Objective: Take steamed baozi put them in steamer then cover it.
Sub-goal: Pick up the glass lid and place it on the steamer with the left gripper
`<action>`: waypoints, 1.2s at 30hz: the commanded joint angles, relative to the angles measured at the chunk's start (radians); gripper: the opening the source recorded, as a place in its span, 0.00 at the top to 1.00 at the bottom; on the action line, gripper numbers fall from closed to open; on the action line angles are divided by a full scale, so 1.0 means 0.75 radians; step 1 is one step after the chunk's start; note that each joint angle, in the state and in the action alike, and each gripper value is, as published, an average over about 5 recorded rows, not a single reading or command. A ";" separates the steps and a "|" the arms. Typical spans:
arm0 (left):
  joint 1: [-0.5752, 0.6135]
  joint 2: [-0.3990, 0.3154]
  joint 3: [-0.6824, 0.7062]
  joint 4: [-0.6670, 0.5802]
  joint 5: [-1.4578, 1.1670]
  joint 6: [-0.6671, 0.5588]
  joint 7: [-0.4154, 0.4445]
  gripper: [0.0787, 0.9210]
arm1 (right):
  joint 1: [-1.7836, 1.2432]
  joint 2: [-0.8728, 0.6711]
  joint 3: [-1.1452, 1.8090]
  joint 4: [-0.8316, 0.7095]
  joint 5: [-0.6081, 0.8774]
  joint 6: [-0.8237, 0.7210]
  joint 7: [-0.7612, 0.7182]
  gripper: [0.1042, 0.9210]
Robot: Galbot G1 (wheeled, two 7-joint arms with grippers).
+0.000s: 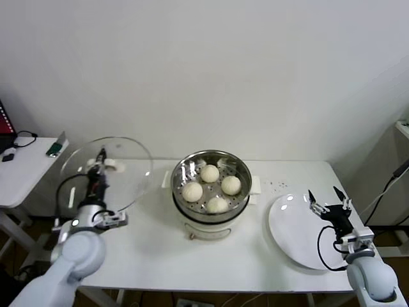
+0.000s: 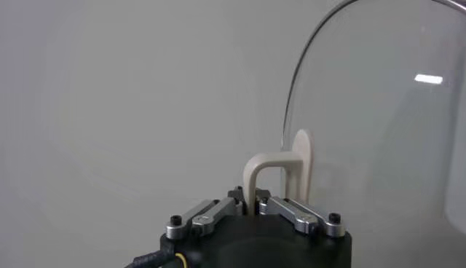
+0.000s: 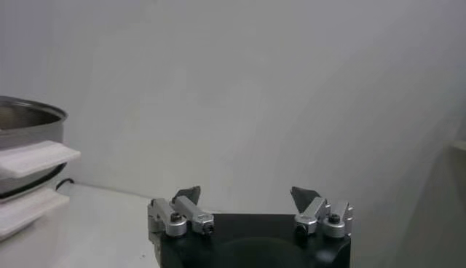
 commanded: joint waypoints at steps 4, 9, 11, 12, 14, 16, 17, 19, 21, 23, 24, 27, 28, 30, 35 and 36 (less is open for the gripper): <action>-0.565 -0.205 0.640 -0.011 0.143 0.231 0.257 0.91 | 0.049 0.049 -0.038 -0.039 -0.087 0.006 0.004 0.12; -0.534 -0.417 0.685 0.110 0.314 0.231 0.325 0.91 | 0.051 0.067 -0.022 -0.060 -0.113 0.022 0.001 0.12; -0.518 -0.492 0.699 0.148 0.377 0.231 0.354 0.91 | 0.049 0.067 -0.010 -0.065 -0.113 0.027 -0.001 0.12; -0.506 -0.538 0.699 0.169 0.413 0.231 0.370 0.91 | 0.048 0.066 -0.004 -0.066 -0.113 0.029 -0.002 0.12; -0.478 -0.631 0.687 0.204 0.472 0.231 0.400 0.91 | 0.044 0.067 0.007 -0.065 -0.112 0.034 -0.002 0.12; -0.454 -0.715 0.671 0.239 0.525 0.231 0.421 0.91 | 0.038 0.069 0.017 -0.062 -0.111 0.037 -0.002 0.12; -0.450 -0.743 0.672 0.252 0.540 0.231 0.428 0.91 | 0.035 0.071 0.021 -0.060 -0.111 0.038 -0.001 0.12; -0.455 -0.785 0.684 0.285 0.564 0.231 0.435 0.91 | 0.028 0.075 0.030 -0.059 -0.113 0.040 -0.002 0.12; -0.468 -0.817 0.693 0.320 0.575 0.231 0.442 0.91 | 0.021 0.081 0.039 -0.059 -0.117 0.044 -0.003 0.12; -0.480 -0.843 0.692 0.357 0.585 0.231 0.450 0.91 | 0.015 0.086 0.049 -0.060 -0.121 0.048 -0.005 0.12; -0.484 -0.856 0.690 0.375 0.588 0.231 0.454 0.91 | 0.012 0.088 0.054 -0.060 -0.123 0.049 -0.007 0.12; -0.482 -0.883 0.674 0.417 0.589 0.231 0.454 0.91 | 0.005 0.093 0.068 -0.061 -0.127 0.054 -0.010 0.12; -0.477 -0.894 0.664 0.428 0.589 0.231 0.453 0.91 | 0.004 0.094 0.071 -0.061 -0.128 0.055 -0.010 0.12; -0.465 -0.918 0.643 0.452 0.596 0.231 0.449 0.91 | 0.001 0.095 0.076 -0.061 -0.131 0.056 -0.012 0.12; -0.454 -0.950 0.601 0.506 0.612 0.231 0.427 0.91 | 0.000 0.098 0.078 -0.061 -0.136 0.060 -0.014 0.12; -0.457 -0.948 0.596 0.513 0.612 0.231 0.424 0.91 | 0.000 0.099 0.078 -0.060 -0.137 0.060 -0.014 0.12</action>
